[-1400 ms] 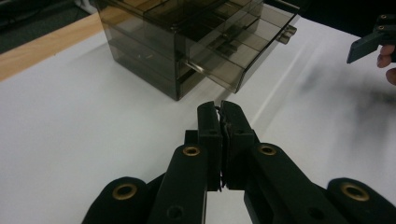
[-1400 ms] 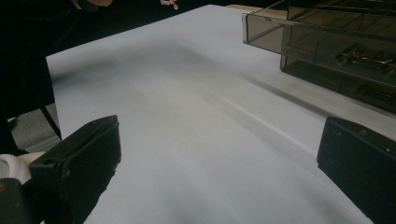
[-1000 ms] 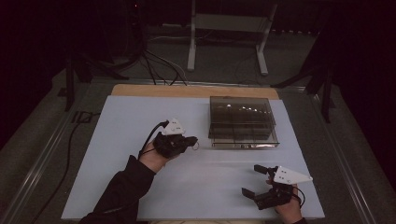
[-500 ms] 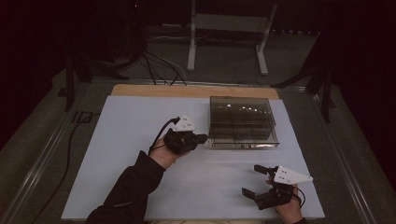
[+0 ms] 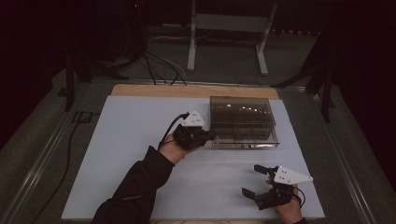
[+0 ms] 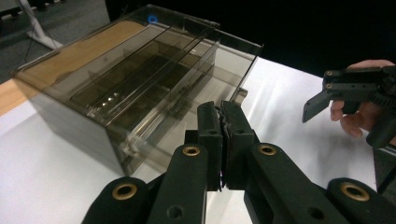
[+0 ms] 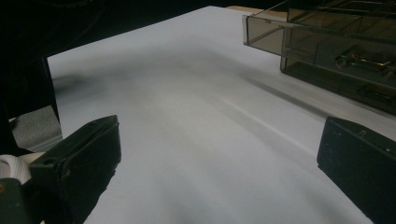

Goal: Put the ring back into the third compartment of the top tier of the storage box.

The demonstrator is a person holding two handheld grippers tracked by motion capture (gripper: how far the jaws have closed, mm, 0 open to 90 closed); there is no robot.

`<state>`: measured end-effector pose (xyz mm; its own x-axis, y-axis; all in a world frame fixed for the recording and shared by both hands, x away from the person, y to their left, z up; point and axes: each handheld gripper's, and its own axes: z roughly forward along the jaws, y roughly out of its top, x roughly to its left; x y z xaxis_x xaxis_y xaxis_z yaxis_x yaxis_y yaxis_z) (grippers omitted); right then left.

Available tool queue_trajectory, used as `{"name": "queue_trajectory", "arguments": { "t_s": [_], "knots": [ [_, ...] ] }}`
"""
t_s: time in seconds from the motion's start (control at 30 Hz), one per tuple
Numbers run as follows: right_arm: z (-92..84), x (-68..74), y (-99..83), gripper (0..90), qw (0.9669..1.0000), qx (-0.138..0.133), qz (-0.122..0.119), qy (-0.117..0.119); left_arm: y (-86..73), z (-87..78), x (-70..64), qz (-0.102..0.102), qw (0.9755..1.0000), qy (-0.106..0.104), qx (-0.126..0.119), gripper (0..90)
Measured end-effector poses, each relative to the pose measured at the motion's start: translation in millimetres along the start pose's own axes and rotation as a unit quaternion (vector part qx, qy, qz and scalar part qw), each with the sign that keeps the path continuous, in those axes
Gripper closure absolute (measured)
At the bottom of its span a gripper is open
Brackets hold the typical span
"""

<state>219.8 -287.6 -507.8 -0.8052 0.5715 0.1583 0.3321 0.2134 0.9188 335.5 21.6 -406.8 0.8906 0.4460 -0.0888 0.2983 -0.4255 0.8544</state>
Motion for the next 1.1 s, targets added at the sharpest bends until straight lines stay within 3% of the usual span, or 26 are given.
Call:
{"name": "queue_trajectory", "arguments": {
  "t_s": [0.4,0.5,0.8,1.1],
  "knots": [
    [-0.4,0.3,0.0,0.0,1.0,0.0,0.001,0.0,6.2,22.7,-0.7,0.006,0.9999,-0.015,-0.002,89.8],
    [-0.1,0.2,0.0,0.0,1.0,0.0,0.0,0.001,8.4,28.2,0.6,-0.003,0.9998,-0.02,-0.008,89.8],
    [-1.1,0.0,0.0,0.0,1.0,0.0,0.0,0.001,16.4,46.9,-1.1,-0.001,0.9996,-0.028,-0.01,89.8],
    [-1.5,-0.2,0.2,0.0,1.0,-0.001,0.001,0.0,26.8,62.6,1.6,-0.012,0.999,-0.038,-0.018,89.8]
  ]
}}
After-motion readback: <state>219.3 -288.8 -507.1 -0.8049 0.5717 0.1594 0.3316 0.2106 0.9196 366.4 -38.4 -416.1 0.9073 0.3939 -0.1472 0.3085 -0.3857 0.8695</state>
